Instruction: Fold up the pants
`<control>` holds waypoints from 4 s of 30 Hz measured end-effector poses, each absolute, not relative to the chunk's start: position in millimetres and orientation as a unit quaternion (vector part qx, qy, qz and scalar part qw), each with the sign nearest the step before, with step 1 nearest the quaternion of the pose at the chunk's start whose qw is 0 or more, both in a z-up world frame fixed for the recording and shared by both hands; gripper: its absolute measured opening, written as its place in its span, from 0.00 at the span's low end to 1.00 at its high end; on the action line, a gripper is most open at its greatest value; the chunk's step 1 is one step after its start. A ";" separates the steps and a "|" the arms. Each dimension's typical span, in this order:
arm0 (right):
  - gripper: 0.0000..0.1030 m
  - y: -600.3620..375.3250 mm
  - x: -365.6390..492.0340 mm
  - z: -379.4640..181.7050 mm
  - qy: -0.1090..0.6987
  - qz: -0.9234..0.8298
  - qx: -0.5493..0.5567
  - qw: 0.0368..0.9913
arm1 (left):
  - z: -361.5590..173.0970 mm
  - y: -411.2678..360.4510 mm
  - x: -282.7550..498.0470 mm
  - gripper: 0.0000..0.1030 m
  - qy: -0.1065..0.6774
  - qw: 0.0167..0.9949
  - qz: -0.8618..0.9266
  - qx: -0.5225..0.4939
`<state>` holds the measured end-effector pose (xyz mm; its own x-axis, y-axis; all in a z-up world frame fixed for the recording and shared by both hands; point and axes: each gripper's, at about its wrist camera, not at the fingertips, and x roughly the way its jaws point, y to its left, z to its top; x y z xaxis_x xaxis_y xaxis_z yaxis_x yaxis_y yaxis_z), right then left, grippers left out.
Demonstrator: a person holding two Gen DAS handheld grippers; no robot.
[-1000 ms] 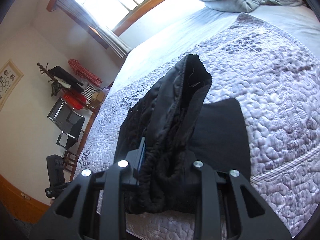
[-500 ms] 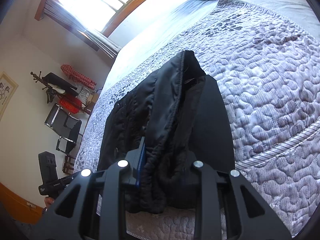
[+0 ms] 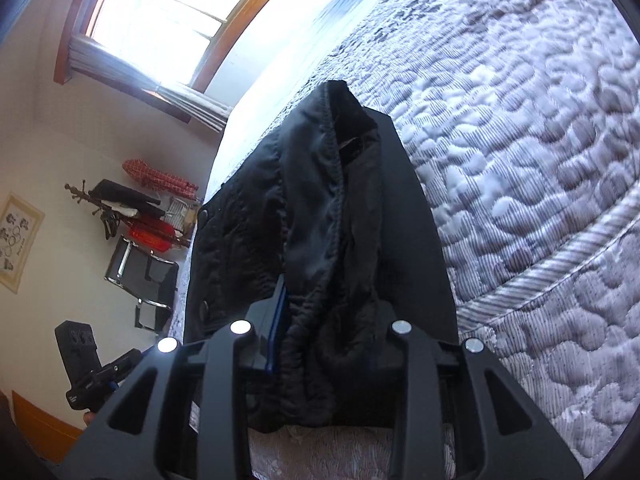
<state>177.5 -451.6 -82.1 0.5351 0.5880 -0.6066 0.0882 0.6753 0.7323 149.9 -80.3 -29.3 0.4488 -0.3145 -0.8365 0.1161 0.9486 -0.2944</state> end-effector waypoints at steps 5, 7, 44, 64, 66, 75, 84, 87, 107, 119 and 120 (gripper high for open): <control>0.32 -456.2 174.5 -92.7 0.447 0.160 0.394 0.787 | -23.8 -83.7 148.1 0.96 0.506 0.848 -0.128 -0.088; 0.37 -458.1 174.6 -94.5 0.447 0.164 0.403 0.782 | -23.7 -84.0 147.8 0.96 0.507 0.848 -0.128 -0.087; 0.34 -455.2 138.8 -81.3 0.477 0.137 0.325 0.805 | -74.7 -44.8 144.9 0.96 0.574 0.797 -0.107 -0.154; 0.87 -515.5 127.1 -79.6 0.452 0.154 0.423 0.770 | -150.1 -45.9 184.7 0.96 0.630 0.665 -0.205 -0.345; 0.87 -515.3 128.9 -87.3 0.460 0.154 0.429 0.762 | -150.7 -48.9 186.6 0.96 0.628 0.664 -0.209 -0.348; 0.90 -500.5 147.3 -108.1 0.479 0.191 0.425 0.744 | -153.2 -76.6 204.7 0.96 0.637 0.653 -0.226 -0.342; 0.79 -462.0 170.6 -108.7 0.510 0.204 0.361 0.753 | -152.8 -88.3 213.9 0.96 0.638 0.655 -0.223 -0.339; 0.69 -460.0 172.3 -108.7 0.507 0.205 0.361 0.755 | -151.9 -86.2 213.3 0.91 0.638 0.656 -0.219 -0.338; 0.38 -418.7 198.8 -56.8 0.459 0.254 0.321 0.789 | -135.6 -40.4 218.5 0.46 0.600 0.681 -0.217 -0.359; 0.37 -368.0 269.9 -42.9 0.449 0.299 0.303 0.785 | -125.0 17.6 242.2 0.45 0.560 0.714 -0.183 -0.380; 0.37 -364.1 276.1 -45.0 0.450 0.302 0.302 0.784 | -125.4 22.5 244.0 0.45 0.558 0.716 -0.180 -0.380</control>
